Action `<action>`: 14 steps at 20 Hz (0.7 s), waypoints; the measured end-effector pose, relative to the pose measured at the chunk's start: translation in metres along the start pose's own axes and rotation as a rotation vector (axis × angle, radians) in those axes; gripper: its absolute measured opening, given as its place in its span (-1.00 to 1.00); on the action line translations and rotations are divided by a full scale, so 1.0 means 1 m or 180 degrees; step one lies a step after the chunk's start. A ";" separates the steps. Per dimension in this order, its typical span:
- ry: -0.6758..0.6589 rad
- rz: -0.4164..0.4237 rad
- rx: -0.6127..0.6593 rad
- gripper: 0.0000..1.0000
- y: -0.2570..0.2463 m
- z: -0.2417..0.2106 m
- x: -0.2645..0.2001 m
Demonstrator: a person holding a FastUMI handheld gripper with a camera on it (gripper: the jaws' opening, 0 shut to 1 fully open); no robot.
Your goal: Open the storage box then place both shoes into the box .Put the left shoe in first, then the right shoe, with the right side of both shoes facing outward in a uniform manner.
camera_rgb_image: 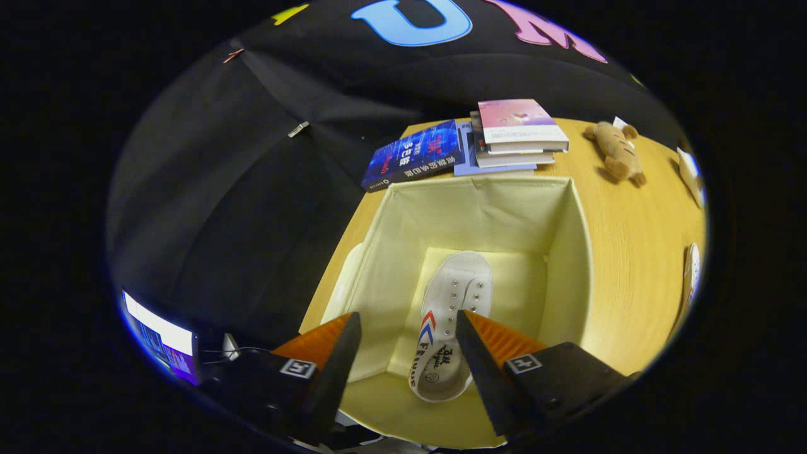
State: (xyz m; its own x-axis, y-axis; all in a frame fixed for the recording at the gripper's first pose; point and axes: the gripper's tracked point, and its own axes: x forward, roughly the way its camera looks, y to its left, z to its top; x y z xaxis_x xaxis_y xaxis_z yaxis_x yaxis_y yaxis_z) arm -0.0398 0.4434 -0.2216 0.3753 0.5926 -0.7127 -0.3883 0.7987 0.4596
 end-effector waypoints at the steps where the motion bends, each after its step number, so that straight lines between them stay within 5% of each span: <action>1: -0.0062 -0.0015 -0.0129 0.98 -0.004 0.004 -0.009; 7: -0.0509 -0.0041 -0.0607 0.98 -0.061 0.024 -0.093; 14: -0.0738 -0.0508 -0.0725 0.98 -0.205 0.028 -0.182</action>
State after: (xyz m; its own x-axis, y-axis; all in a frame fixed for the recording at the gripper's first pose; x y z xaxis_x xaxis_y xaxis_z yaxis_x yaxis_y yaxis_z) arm -0.0057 0.1747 -0.1710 0.6172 0.4910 -0.6149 -0.4771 0.8549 0.2038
